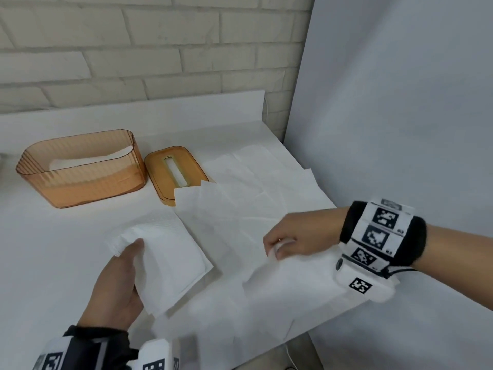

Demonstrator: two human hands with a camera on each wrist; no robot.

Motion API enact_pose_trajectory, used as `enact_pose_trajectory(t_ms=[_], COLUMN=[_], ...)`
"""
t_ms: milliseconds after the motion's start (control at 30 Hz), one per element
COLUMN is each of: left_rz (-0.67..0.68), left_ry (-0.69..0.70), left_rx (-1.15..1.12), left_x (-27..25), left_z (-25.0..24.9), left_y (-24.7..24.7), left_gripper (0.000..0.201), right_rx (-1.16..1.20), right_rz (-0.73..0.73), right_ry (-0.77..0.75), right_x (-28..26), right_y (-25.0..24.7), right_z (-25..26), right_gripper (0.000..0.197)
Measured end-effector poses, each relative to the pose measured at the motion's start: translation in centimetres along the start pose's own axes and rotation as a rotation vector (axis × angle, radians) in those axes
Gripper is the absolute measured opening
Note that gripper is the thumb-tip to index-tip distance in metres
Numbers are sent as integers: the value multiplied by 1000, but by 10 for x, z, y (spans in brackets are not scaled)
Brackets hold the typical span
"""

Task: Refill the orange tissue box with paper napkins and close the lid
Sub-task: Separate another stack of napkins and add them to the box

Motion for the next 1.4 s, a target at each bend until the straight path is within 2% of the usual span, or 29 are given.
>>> enact_pose_trajectory(t_ms=[100,300,467,667,733,800,867,933,1000,1067,1200,1333,1400], left_rz=[-40,-64,-58,-16,-6,9,35,84,148,205,290,348,374], left_ry=[0,1,-10,-3,11,35,67,92,97,88,37,17,12], left_rx=[9,-17,-16,4,23,39,59,66,49,-2,-159,-156,-124], left_x=[-1,-5,-5,0,1,2,2,0,-2,-6,-13,-16,-18], left_z=[1,5,9,13,12,11,10,11,15,18,21,21,22], left_y=[-6,-13,-14,-12,-11,-9,-6,4,17,32,53,54,53], left_gripper=[19,18,20,18,19,20,21,22,24,27,38,56,54], right_rx=[-138,-257,-411,-414,-336,-142,124,499,893,1092,1038,889,851], right_rz=[55,-78,-141,-177,-182,-266,-449,-656,-745,-780,-821,-796,-780], right_ry=[5,-109,-93,-71,-47,-10,10,8,-15,12,140,211,216], right_x=[13,27,30,29,27,21,10,-2,-2,9,35,44,44], right_y=[24,35,40,40,30,6,-27,-52,-57,-48,-21,-5,-2], right_z=[-3,6,5,0,-2,-4,-4,-5,-1,6,19,21,21], right_gripper=[25,27,54,29,27,23,23,20,8,18,8,28,30])
Point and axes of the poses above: each hand's wrist, its own x-axis towards the middle knuckle, its own y-axis out of the palm, z = x × y, the point moved 5 cm from there along x, towards the middle knuckle, and after that the axes turned 4 degrees about -z, right-handed, at the moved point
